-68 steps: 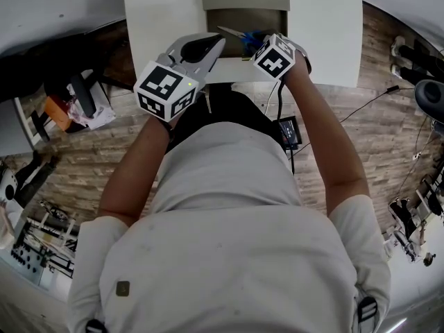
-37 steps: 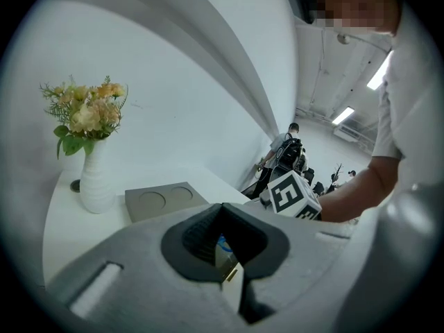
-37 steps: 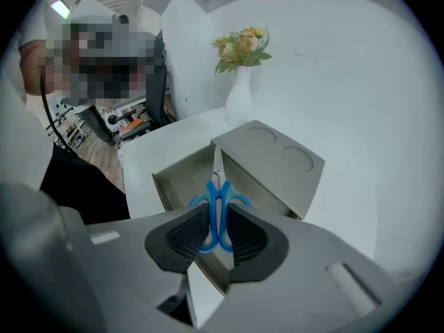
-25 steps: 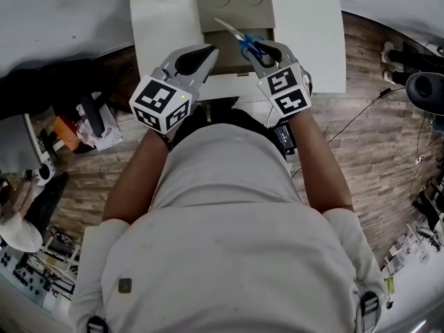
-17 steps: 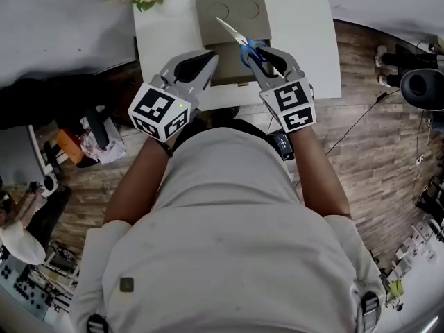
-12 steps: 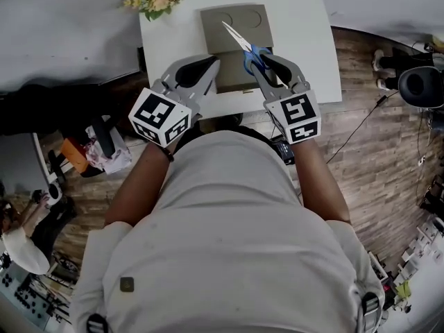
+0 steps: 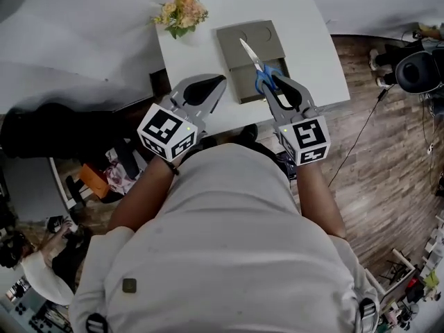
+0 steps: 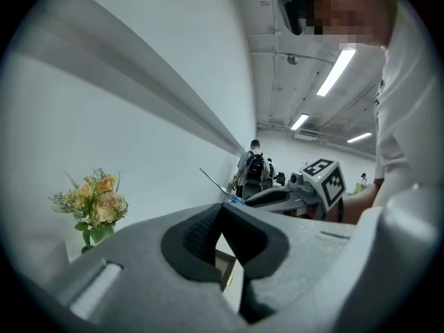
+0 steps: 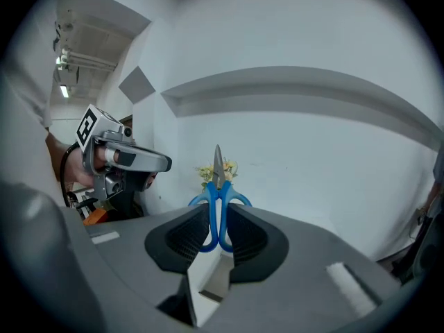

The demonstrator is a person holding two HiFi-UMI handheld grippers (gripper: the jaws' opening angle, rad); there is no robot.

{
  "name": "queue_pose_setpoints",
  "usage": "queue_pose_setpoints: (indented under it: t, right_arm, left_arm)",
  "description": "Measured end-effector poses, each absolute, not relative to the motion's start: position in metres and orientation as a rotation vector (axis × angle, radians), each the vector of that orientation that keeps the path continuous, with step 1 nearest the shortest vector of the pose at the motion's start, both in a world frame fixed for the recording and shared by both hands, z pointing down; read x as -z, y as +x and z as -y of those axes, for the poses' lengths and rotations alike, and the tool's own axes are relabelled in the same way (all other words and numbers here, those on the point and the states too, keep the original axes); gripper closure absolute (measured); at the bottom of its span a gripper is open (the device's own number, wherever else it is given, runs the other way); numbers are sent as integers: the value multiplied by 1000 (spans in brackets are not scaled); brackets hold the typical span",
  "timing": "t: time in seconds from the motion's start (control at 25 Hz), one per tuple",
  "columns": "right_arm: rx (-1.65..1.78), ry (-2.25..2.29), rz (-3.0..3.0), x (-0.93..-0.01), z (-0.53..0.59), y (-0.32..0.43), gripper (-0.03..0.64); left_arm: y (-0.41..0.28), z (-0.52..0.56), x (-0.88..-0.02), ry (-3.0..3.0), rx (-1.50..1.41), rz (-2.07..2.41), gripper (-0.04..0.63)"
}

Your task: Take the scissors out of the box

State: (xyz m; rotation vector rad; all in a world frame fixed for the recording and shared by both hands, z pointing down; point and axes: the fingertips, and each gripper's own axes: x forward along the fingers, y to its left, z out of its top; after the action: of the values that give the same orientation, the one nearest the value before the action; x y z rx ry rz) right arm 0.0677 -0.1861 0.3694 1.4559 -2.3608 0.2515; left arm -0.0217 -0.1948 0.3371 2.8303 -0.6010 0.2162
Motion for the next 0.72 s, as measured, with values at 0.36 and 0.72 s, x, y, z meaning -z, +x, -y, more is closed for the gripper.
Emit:
queue_pose_setpoints:
  t: [0.36,0.72]
  right_arm:
    - [-339,1627,2294,-367,132,29,517]
    - [-321,1711,2284,-353,87,24,517]
  left_arm:
    - [-62,162,-343,2835,-220,417,591]
    - [-63,129,-345,2845,-213,312,591]
